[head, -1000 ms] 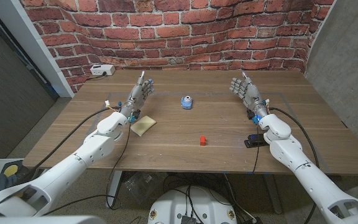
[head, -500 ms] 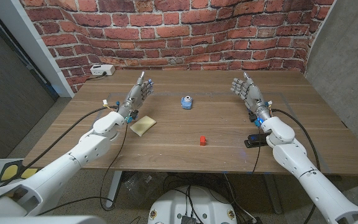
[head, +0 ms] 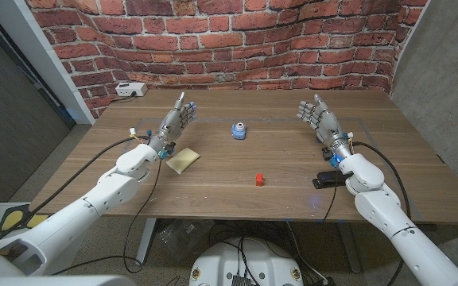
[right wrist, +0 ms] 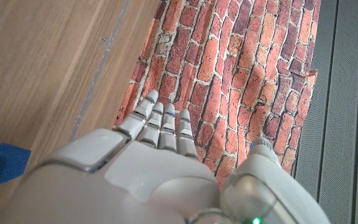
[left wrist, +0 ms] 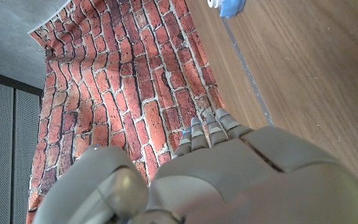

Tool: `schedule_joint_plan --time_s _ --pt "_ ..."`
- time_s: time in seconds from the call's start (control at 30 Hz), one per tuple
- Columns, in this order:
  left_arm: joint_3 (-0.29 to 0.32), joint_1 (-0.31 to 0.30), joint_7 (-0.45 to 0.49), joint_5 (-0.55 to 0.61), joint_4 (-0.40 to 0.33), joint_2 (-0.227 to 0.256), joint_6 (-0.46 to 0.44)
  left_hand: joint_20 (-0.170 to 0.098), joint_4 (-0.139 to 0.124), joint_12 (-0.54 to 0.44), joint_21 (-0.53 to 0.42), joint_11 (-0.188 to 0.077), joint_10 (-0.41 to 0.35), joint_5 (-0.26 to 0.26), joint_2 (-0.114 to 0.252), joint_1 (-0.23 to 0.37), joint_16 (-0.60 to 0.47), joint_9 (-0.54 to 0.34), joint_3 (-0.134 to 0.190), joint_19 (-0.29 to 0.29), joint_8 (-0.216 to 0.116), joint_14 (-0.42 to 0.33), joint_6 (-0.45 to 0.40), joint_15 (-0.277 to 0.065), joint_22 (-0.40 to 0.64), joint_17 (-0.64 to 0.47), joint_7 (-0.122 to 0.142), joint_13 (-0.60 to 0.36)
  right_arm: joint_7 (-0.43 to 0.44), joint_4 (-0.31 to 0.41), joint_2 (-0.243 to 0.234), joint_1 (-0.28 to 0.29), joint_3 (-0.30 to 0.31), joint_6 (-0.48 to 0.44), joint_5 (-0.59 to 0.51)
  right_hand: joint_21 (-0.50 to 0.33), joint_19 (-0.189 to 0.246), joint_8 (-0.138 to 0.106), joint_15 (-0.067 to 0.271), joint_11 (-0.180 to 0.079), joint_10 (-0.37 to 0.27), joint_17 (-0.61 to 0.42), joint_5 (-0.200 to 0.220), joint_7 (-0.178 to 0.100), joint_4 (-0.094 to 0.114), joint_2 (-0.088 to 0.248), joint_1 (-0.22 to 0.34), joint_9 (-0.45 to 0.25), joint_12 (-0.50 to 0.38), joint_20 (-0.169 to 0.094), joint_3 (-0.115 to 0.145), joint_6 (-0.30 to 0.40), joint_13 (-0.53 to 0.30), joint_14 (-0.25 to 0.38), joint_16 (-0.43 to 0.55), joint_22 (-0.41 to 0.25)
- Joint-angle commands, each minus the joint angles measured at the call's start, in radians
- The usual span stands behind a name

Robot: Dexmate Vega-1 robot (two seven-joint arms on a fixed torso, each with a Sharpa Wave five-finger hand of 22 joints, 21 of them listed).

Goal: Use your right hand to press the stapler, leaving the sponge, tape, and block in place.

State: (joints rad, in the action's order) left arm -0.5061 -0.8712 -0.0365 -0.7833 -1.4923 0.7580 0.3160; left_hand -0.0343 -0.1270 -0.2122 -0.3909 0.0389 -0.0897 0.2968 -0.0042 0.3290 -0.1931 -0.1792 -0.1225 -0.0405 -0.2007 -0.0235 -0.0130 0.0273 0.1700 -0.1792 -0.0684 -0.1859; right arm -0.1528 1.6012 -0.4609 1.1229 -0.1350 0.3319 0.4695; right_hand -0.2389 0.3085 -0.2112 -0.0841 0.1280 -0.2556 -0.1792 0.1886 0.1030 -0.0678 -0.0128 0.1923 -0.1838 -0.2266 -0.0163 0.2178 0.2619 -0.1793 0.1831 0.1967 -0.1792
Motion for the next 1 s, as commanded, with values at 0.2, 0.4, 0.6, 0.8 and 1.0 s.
schedule_joint_plan --time_s 0.2,0.4,0.6,0.8,1.0 --pt "-0.004 -0.002 0.017 0.012 -0.027 0.001 -0.018 0.003 0.002 -0.006 0.004 -0.004 -0.018 0.003 0.011 0.007 -0.011 -0.005 0.001 0.014 -0.009 -0.022 -0.023 -0.001 0.004 -0.005 0.002 -0.004 0.030 0.113 -0.025 0.122 0.058 0.038 -0.025 -0.005 0.020 0.003 0.001 -0.005 -0.014 -0.004 0.001 -0.008 -0.003 -0.004 -0.001 -0.006 -0.010 0.001 -0.007 -0.005 -0.004 0.020 0.002 -0.004" --pt "-0.018 0.018 -0.013 0.019 -0.023 -0.005 -0.024 0.004 0.003 -0.007 0.006 -0.002 -0.024 0.003 0.015 0.010 -0.011 -0.005 0.001 0.018 -0.011 -0.027 -0.031 -0.001 0.004 -0.004 0.001 -0.004 0.046 0.157 -0.030 0.172 0.082 0.042 -0.030 -0.005 0.021 0.002 0.001 -0.003 -0.018 -0.004 0.001 -0.007 -0.004 -0.004 -0.001 -0.006 -0.010 0.000 -0.007 -0.001 -0.004 0.021 0.001 -0.004" --pt "-0.025 0.032 -0.014 0.035 -0.016 -0.018 -0.021 0.004 0.004 -0.007 0.008 -0.004 -0.026 0.002 0.018 0.014 -0.010 -0.005 0.002 0.020 -0.010 -0.030 -0.033 -0.002 0.004 -0.004 0.001 -0.004 0.056 0.198 -0.038 0.217 0.105 0.036 -0.034 -0.003 0.020 0.000 0.003 -0.001 -0.024 -0.004 0.001 -0.004 -0.004 -0.004 -0.001 -0.007 -0.011 0.000 -0.008 0.006 -0.004 0.018 -0.002 -0.004" --pt "-0.031 0.033 -0.013 0.040 -0.021 -0.019 -0.034 0.004 0.006 -0.007 0.011 -0.003 -0.030 0.002 0.023 0.018 -0.010 -0.005 0.003 0.021 -0.010 -0.032 -0.036 -0.002 0.004 -0.004 0.002 -0.004 0.059 0.215 -0.031 0.253 0.119 0.051 -0.038 -0.001 0.020 -0.001 0.002 0.000 -0.028 -0.004 0.001 -0.001 -0.005 -0.004 -0.001 -0.007 -0.012 -0.001 -0.009 0.012 -0.004 0.018 -0.004 -0.004" --pt "-0.029 0.026 0.001 0.046 -0.028 -0.019 -0.034 0.004 0.009 -0.006 0.014 -0.005 -0.031 0.001 0.032 0.027 -0.009 -0.005 0.008 0.023 -0.011 -0.033 -0.042 -0.003 0.004 -0.004 0.003 -0.004 0.065 0.227 -0.020 0.284 0.129 0.074 -0.048 0.000 0.022 -0.007 0.003 0.000 -0.039 -0.004 0.001 -0.002 -0.006 -0.005 -0.001 -0.007 -0.014 -0.003 -0.010 0.031 -0.005 0.020 -0.005 -0.004"
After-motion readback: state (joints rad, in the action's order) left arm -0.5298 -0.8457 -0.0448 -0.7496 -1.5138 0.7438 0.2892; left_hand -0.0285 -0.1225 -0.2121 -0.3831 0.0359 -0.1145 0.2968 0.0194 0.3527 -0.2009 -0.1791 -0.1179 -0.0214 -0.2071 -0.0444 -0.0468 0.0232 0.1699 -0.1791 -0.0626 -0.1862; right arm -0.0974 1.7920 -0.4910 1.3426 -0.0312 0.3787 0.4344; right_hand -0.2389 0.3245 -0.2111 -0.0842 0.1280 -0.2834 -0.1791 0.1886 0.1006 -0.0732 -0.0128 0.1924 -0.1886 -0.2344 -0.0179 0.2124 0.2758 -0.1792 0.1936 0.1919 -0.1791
